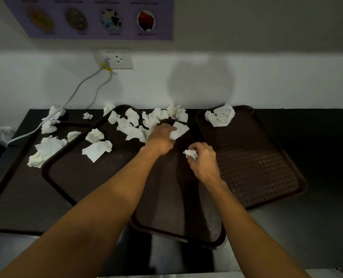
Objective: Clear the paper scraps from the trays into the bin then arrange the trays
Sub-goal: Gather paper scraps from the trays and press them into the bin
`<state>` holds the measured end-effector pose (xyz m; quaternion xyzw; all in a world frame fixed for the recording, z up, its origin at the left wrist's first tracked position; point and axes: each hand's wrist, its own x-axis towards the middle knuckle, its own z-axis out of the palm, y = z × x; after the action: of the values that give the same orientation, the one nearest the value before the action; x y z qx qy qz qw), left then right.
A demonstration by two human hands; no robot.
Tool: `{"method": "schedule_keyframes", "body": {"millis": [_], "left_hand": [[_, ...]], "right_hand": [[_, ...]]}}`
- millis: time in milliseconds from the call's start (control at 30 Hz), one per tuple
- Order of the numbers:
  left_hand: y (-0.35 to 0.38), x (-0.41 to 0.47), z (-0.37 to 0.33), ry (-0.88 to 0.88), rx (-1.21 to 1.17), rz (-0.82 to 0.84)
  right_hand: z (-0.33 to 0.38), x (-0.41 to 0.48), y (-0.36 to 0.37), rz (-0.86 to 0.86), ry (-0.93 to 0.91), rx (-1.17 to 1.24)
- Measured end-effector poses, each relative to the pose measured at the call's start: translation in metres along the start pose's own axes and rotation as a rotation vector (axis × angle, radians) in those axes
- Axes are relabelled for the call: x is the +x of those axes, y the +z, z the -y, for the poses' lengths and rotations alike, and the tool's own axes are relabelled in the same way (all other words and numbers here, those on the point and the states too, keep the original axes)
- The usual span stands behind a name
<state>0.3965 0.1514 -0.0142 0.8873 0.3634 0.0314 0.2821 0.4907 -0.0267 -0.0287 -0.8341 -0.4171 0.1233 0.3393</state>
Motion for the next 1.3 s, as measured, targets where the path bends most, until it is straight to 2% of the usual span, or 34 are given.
{"method": "schedule_keyframes", "body": {"millis": [100, 233, 600, 800, 1300], "left_hand": [[0.010, 0.004, 0.004, 0.028, 0.105, 0.059], [0.020, 0.000, 0.010, 0.066, 0.119, -0.010], [-0.004, -0.082, 0.014, -0.037, -0.270, -0.300], [-0.021, -0.140, 0.034, -0.115, -0.444, -0.371], [-0.074, -0.331, 0.120, -0.172, -0.515, -0.544]], "right_hand": [[0.000, -0.004, -0.005, -0.008, 0.023, 0.020], [-0.003, -0.011, -0.011, -0.017, 0.050, 0.039], [0.021, -0.027, -0.007, -0.070, 0.042, 0.155], [0.060, -0.044, 0.005, -0.083, 0.014, 0.262], [0.197, -0.167, 0.082, 0.026, -0.122, 0.412]]}}
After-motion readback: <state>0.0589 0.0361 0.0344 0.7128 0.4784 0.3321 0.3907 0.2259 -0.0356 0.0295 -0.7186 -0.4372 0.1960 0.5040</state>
